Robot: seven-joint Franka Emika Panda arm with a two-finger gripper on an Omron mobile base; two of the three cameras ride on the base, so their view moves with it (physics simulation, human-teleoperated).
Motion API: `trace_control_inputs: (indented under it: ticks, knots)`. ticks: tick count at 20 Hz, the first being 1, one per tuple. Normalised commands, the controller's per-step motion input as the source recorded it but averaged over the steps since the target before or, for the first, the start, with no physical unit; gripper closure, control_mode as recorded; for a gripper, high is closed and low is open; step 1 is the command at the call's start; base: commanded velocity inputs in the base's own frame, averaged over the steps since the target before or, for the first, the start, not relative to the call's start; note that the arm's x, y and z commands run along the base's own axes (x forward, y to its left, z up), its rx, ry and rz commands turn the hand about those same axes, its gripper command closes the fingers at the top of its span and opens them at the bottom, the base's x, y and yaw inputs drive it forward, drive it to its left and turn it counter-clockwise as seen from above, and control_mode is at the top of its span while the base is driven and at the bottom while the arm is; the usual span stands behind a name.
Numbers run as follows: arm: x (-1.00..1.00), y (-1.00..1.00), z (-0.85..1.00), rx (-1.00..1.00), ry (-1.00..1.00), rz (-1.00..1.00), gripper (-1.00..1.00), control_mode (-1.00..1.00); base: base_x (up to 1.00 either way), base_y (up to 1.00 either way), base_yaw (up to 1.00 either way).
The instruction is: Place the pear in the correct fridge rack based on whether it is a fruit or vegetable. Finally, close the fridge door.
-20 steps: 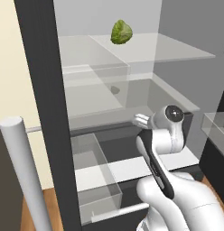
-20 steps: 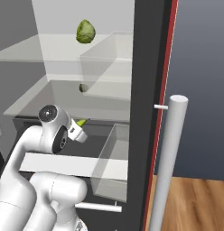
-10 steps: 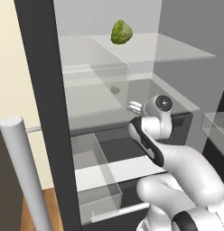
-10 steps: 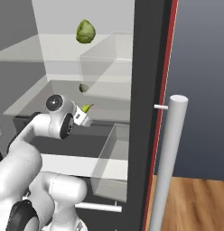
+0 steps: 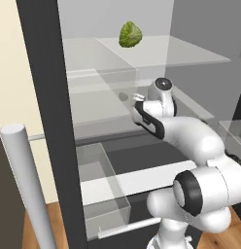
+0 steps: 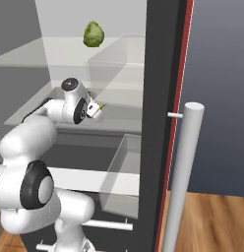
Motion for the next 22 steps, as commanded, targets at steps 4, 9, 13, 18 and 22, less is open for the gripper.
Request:
trace_control_inputs:
  ticks: [4, 9, 13, 18, 22]
  knots:
    - [0.41, 0.0, 0.0, 0.0, -0.03, 0.0, 1.0, -1.0, 0.0, 0.0, 0.0]
    - [0.07, 0.0, -0.49, -0.05, -0.19, 0.0, 1.0, -1.0, 0.0, 0.0, 0.0]
    - [0.21, 0.0, -0.59, -0.01, -0.2, 0.0, 1.0, -1.0, 0.0, 0.0, 0.0]
    - [0.48, 0.0, -0.33, 0.0, -0.07, 0.0, -1.0, -1.0, 0.0, 0.0, 0.0]
    - [0.45, 0.0, -0.23, 0.0, 0.0, 0.0, -1.0, -1.0, 0.0, 0.0, 0.0]
